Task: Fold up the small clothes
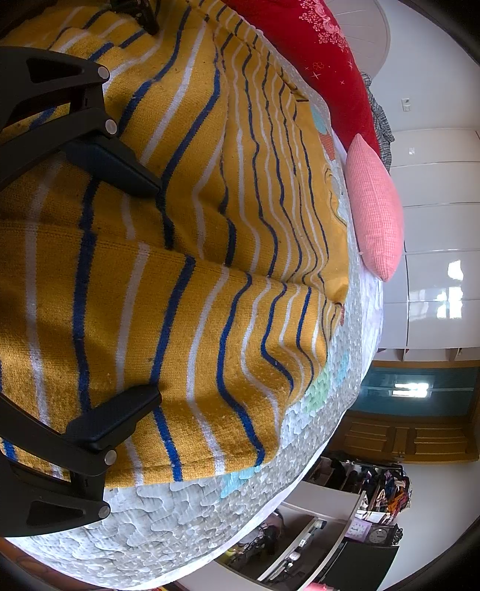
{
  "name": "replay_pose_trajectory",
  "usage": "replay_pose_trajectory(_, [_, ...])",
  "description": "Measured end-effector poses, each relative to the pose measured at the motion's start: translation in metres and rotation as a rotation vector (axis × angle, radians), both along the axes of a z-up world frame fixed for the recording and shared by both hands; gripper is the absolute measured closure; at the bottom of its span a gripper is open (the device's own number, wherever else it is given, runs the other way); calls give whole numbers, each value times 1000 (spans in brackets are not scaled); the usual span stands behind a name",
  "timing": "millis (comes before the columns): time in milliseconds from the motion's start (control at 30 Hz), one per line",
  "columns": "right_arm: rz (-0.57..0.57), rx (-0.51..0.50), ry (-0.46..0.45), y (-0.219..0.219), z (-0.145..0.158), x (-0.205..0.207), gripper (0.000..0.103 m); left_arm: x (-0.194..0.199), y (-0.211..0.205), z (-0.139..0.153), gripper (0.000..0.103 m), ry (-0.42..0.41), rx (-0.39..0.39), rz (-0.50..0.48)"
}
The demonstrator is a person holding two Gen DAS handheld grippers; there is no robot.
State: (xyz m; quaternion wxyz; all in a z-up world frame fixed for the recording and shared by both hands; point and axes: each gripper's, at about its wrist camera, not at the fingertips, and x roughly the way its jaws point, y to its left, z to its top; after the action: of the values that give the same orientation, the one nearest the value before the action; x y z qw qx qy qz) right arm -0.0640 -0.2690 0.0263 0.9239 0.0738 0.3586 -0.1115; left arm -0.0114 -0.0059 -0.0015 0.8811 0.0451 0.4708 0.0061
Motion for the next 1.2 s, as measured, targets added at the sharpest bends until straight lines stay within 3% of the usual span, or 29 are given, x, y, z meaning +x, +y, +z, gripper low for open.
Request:
replay_pose_trajectory(667, [-1, -11, -9, -1, 0, -3, 0, -8, -6, 0, 0, -28, 26, -26])
replay_pose_trajectory(1033, [-1, -16, -10, 1, 1, -3, 0, -27, -2, 18, 0, -50, -61, -30])
replay_pose_trajectory(1200, [8, -6, 2, 0, 2, -3, 0, -40, 0, 35, 0, -109, -98, -42])
